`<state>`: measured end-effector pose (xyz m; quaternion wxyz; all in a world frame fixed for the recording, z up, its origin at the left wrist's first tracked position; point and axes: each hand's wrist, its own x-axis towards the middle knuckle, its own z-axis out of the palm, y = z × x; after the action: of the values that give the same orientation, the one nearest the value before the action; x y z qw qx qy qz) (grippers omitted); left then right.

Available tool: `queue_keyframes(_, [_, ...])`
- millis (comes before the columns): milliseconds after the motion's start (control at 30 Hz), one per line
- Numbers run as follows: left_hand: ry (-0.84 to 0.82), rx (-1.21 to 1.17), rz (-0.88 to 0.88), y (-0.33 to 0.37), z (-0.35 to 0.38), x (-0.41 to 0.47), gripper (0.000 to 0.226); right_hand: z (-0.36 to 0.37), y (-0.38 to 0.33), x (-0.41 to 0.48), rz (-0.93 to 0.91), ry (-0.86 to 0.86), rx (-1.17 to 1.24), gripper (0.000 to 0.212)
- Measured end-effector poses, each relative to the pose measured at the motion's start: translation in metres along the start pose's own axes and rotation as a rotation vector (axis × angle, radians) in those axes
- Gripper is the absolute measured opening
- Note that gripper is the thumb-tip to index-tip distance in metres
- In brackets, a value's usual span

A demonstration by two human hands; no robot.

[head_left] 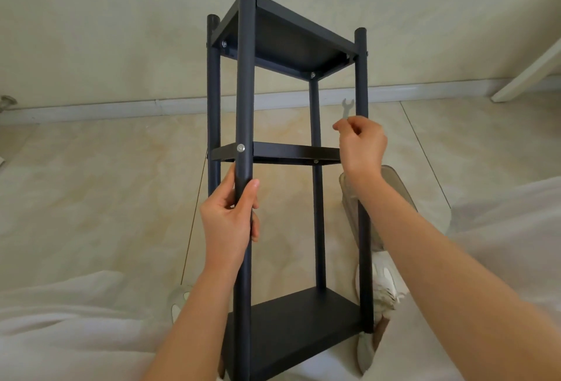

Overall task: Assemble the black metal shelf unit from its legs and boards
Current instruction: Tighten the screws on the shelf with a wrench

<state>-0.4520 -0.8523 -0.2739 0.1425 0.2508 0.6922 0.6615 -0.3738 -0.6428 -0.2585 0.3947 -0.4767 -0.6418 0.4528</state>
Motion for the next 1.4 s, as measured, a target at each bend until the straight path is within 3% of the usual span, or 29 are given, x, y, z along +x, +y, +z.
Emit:
queue_keyframes(300, [-0.024,0.007,0.061,0.010,-0.001,-0.003,0.055,-0.020,0.026,0.065,0.189,-0.033,-0.344,0.022])
queue_keyframes(467, [-0.041,0.024,0.086,0.015,-0.002,-0.003,0.058,-0.021,0.015,0.068,0.222,-0.102,-0.092,0.017])
queue_keyframes(667, [-0.038,0.052,0.142,0.019,-0.004,-0.005,0.058,-0.030,0.004,0.076,0.255,-0.144,0.027,0.012])
queue_keyframes(800, [-0.018,0.116,0.165,0.024,-0.013,0.001,0.049,-0.038,0.000,0.074,0.197,-0.174,0.044,0.012])
queue_keyframes(933, [0.034,0.176,0.145,0.026,-0.025,0.015,0.040,-0.044,-0.014,0.066,0.075,-0.191,0.215,0.014])
queue_keyframes(1133, [0.085,0.140,0.138,0.037,-0.038,0.032,0.006,-0.040,-0.044,0.052,-0.023,-0.138,0.411,0.016])
queue_keyframes(1267, [0.219,0.124,0.098,0.040,-0.039,0.034,0.020,-0.036,-0.056,0.040,-0.093,-0.149,0.397,0.014])
queue_keyframes(1400, [0.237,0.327,0.106,0.050,-0.044,0.044,0.049,-0.033,-0.073,0.031,-0.156,-0.146,0.388,0.013])
